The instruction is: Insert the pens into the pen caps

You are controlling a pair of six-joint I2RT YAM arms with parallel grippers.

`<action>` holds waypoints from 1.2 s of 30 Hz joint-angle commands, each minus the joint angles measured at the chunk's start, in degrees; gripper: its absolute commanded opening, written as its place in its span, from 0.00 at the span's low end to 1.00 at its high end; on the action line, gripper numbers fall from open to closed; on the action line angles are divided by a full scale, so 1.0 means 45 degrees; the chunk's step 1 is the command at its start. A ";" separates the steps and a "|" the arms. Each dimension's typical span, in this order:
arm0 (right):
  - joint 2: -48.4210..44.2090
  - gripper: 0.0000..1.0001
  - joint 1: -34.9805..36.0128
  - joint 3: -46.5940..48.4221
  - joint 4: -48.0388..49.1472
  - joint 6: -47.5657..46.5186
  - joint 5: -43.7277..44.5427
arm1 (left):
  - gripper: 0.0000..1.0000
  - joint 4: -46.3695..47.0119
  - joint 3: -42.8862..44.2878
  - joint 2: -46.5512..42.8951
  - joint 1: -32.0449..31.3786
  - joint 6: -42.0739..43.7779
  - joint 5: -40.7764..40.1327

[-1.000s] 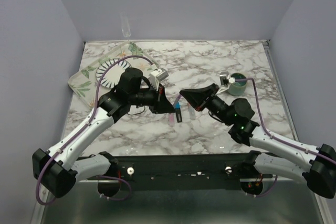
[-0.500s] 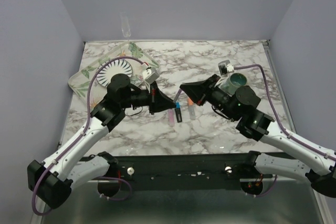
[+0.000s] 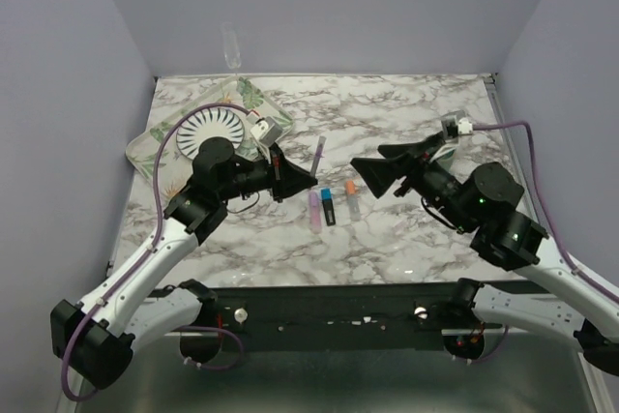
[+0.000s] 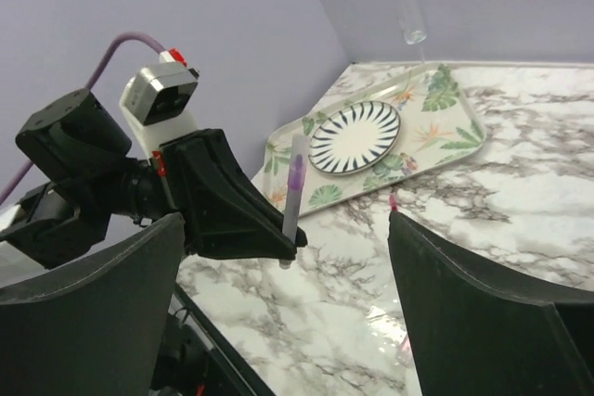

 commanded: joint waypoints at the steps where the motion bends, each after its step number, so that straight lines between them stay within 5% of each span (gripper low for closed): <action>1: -0.1113 0.97 0.0071 -0.0393 -0.1228 0.0510 0.1687 | 0.00 -0.1879 0.0141 0.0435 0.0034 -0.1335 -0.2726; 4: -0.1719 0.97 0.0072 -0.0901 -0.1463 0.0745 0.2022 | 0.00 -0.2919 0.0026 0.1371 0.0054 -0.2390 -0.4116; 18: -0.2969 0.98 0.0091 -0.1448 -0.2966 0.1117 0.2355 | 0.00 -0.0716 -0.2768 0.4518 0.0073 -0.6103 -0.5914; 27: -0.3829 0.98 0.0072 -0.1762 -0.3375 0.1156 0.2647 | 0.00 -0.0676 -0.1872 0.4695 -0.0453 -0.6257 -0.6559; 36: -0.4161 0.98 0.0091 -0.1566 -0.3825 0.1272 0.2921 | 0.00 -0.0090 0.0023 0.7194 -0.2581 -0.7919 -0.6911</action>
